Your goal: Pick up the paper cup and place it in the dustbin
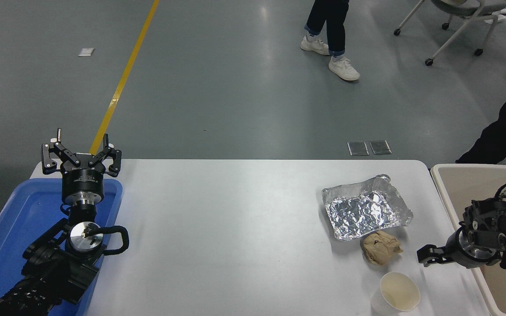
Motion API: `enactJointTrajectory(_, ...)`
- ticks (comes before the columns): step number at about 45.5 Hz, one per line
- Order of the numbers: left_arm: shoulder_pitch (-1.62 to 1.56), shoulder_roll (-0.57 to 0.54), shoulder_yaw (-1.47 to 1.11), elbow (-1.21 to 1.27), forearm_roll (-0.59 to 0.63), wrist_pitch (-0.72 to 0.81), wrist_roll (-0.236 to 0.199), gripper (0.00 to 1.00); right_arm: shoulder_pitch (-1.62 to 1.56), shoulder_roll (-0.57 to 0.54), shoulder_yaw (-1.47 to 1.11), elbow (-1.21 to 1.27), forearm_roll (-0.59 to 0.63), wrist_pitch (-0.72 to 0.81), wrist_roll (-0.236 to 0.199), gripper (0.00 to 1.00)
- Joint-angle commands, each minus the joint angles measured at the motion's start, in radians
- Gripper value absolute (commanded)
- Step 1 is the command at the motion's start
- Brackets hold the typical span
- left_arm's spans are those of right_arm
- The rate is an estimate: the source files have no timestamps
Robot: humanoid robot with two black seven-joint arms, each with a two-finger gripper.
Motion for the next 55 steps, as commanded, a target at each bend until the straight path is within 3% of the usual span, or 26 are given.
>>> enactJointTrajectory(1,0.000,0.000,0.000,0.000,0.000,-0.001,0.000,0.99,-0.020,0.012,0.012,-0.002,0.000,-0.018,0.000,1.00)
enactJointTrajectory(20,0.000,0.000,0.002,0.000,0.000,0.001,-0.002,0.99,0.137,-0.033,0.026,0.035,0.006,0.014,0.001,1.00)
enactJointTrajectory(43,0.000,0.000,0.002,0.000,-0.002,0.001,-0.002,0.99,0.846,-0.288,0.021,0.423,0.000,0.355,-0.011,1.00)
enactJointTrajectory(49,0.000,0.000,0.002,0.000,-0.002,-0.001,-0.002,0.99,0.915,-0.342,0.023,0.440,-0.011,0.422,-0.053,1.00)
enactJointTrajectory(55,0.000,0.003,0.000,0.000,0.000,0.001,-0.002,0.99,0.990,-0.357,0.018,0.477,-0.017,0.462,-0.060,1.00)
